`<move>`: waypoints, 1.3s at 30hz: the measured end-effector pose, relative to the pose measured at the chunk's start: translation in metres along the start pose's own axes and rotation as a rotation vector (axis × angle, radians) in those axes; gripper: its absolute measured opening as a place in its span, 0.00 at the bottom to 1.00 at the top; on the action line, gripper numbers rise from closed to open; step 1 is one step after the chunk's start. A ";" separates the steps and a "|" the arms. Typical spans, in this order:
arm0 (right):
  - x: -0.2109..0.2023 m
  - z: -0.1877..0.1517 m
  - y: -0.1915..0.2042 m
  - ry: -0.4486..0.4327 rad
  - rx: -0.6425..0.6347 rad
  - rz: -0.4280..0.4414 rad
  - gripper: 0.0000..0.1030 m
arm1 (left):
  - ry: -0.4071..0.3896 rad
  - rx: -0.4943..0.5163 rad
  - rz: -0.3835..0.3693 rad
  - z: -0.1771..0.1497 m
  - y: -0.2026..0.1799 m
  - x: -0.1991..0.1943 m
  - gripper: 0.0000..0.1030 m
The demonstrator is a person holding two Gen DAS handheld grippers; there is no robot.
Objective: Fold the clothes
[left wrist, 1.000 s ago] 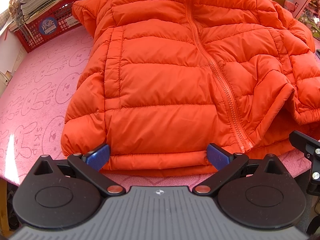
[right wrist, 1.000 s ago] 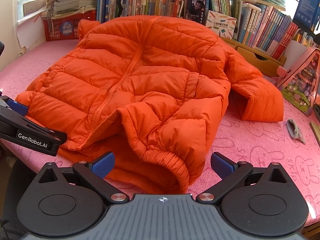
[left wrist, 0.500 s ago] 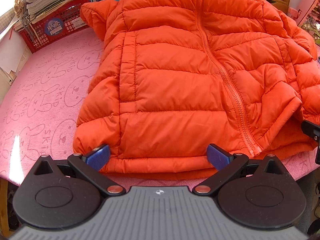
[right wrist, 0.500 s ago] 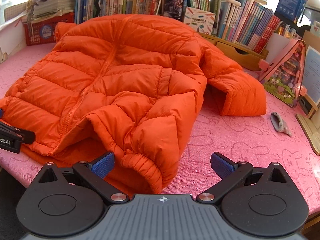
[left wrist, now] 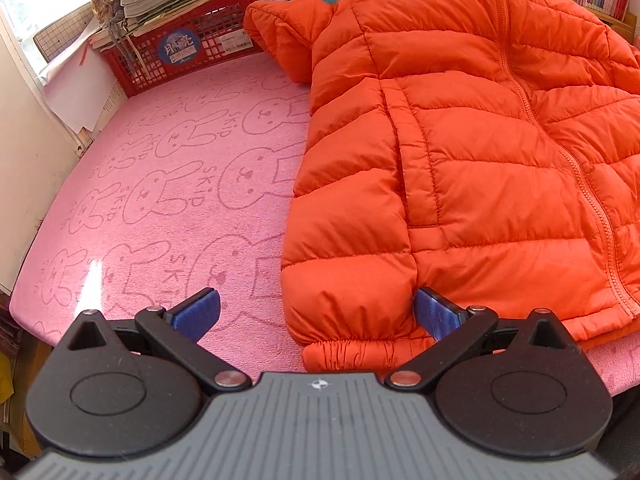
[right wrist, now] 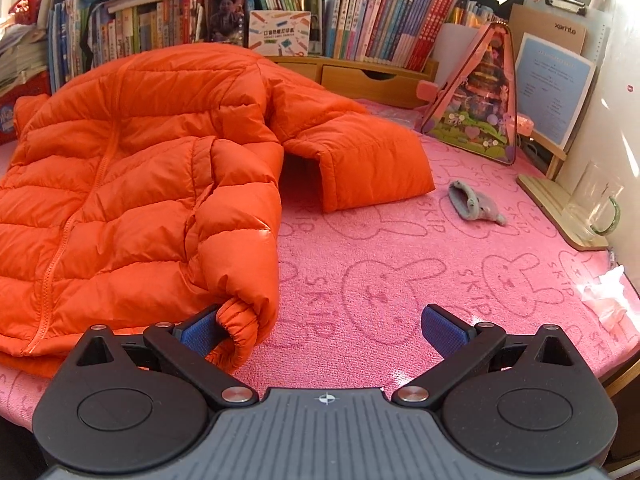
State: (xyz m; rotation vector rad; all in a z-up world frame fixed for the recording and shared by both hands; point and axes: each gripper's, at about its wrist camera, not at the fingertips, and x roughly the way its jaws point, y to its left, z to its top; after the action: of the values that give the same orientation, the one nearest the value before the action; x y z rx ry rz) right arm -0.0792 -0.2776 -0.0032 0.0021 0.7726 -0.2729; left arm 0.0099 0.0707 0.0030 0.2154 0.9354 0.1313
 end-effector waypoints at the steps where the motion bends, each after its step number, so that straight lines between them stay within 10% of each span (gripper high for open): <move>1: -0.002 -0.001 0.002 -0.010 -0.008 0.007 1.00 | -0.028 0.030 -0.011 -0.001 -0.004 -0.006 1.00; 9: -0.015 -0.019 0.053 -0.099 -0.237 0.060 1.00 | -0.203 0.345 -0.191 -0.023 -0.073 -0.036 1.00; 26: -0.032 -0.036 0.101 -0.444 -0.585 0.007 0.93 | -0.271 0.523 -0.300 -0.039 -0.119 -0.031 1.00; 31: -0.031 -0.039 0.111 -0.514 -0.673 0.044 0.76 | -0.278 0.414 -0.278 -0.026 -0.118 -0.021 1.00; 35: -0.024 -0.043 0.115 -0.483 -0.700 0.095 0.62 | -0.274 0.223 -0.433 -0.016 -0.091 -0.015 1.00; 39: -0.016 -0.050 0.120 -0.463 -0.773 0.105 0.51 | -0.275 0.288 -0.384 -0.021 -0.094 -0.010 1.00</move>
State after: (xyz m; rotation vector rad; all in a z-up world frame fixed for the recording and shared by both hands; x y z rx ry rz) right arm -0.0950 -0.1526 -0.0402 -0.7251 0.3740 0.1389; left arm -0.0107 -0.0196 -0.0237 0.3067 0.7030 -0.3821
